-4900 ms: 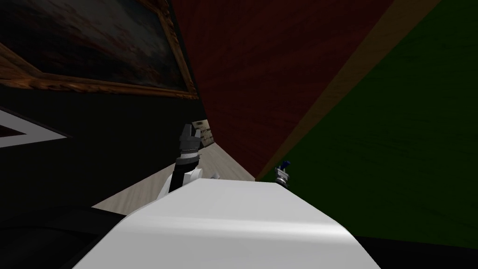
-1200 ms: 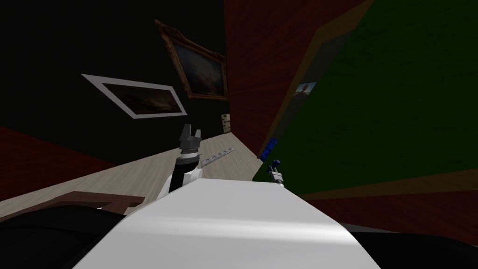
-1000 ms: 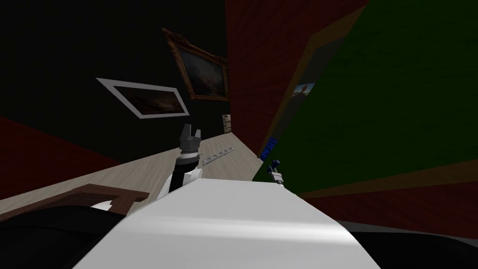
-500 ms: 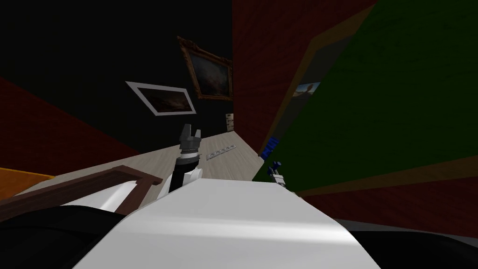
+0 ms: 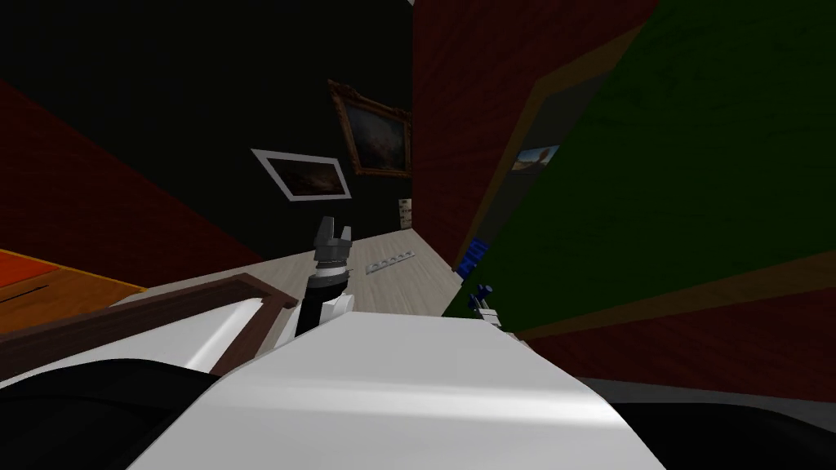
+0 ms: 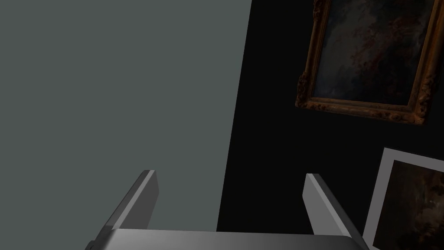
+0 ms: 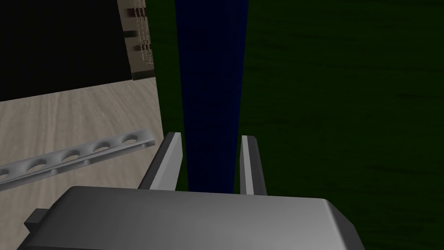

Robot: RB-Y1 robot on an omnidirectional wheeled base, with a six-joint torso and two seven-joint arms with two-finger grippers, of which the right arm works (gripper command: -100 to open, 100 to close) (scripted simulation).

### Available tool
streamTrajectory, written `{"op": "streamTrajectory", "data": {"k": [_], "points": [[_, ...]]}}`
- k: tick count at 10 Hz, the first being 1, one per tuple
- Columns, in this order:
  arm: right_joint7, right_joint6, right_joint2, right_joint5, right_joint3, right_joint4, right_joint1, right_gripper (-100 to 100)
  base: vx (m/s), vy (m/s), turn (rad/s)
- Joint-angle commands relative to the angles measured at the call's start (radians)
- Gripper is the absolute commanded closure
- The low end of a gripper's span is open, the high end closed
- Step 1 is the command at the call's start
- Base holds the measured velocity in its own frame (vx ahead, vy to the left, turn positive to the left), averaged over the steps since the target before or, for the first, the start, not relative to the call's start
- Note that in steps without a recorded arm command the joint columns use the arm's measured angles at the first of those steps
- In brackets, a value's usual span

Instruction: Pull the door open

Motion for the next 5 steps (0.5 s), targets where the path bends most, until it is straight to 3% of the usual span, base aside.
{"op": "streamTrajectory", "data": {"k": [1, 5], "points": [[-0.010, -0.033, -0.007, 0.012, 0.016, 0.006, 0.015, 100, -0.135, -0.028, 0.056], [-0.039, -0.116, -0.032, 0.044, 0.061, 0.029, 0.050, 100, -0.119, -0.041, 0.032]]}}
